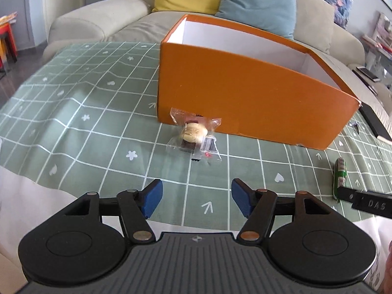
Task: Organize snacks
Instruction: 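Move the left tool to the wrapped bun while the right tool approaches the green snack tube, then close the left tool on the wrapped bun while the right tool grips the green tube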
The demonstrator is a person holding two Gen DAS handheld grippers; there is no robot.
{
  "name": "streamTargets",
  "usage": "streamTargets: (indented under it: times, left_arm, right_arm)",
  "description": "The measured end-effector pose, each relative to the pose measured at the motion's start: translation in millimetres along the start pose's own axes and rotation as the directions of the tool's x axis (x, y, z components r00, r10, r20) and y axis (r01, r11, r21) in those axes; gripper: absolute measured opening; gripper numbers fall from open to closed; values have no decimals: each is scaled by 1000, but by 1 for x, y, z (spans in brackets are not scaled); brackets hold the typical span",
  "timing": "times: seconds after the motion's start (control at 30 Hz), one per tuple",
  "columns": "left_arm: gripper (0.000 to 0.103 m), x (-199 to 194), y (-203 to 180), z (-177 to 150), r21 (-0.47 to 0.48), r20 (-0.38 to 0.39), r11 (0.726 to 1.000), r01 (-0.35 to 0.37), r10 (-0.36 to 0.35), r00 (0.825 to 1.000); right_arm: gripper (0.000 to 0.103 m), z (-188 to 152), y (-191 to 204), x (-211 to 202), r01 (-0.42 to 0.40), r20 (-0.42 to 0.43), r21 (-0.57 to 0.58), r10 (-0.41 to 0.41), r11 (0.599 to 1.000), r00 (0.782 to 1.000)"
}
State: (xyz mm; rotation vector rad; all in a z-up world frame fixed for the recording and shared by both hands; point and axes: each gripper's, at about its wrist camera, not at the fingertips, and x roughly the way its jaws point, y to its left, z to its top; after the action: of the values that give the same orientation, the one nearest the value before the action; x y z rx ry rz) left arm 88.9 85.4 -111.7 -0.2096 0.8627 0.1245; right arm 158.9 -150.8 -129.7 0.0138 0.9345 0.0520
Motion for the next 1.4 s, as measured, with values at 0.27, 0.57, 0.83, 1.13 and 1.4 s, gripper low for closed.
streamTargets:
  times: [0.27,0.57,0.83,1.13,1.4]
  left_arm:
    - [83,13,1,7,5,8,1000,-23,23,1000]
    - [85,36,0,30,35,40,998,-47,45,998]
    - [82,44,-7,32,63,73,996,-70,66,995]
    - [67,60,-7,36,53,39,996,-77,75,996]
    - [62,66,-7,39,47,32,996,-75,74,997]
  right_arm:
    - [71,1,12,19,-40,-19,-39,39,998,999]
    - [38,7,25,26,-73,13,-150,76,986,997]
    - [34,-1,45,21,-188,16,-264,199,946,980]
    - [35,0,48,22,-220,14,-277,233,935,972]
    - [38,10,36,28,-246,12,-186,253,951,967]
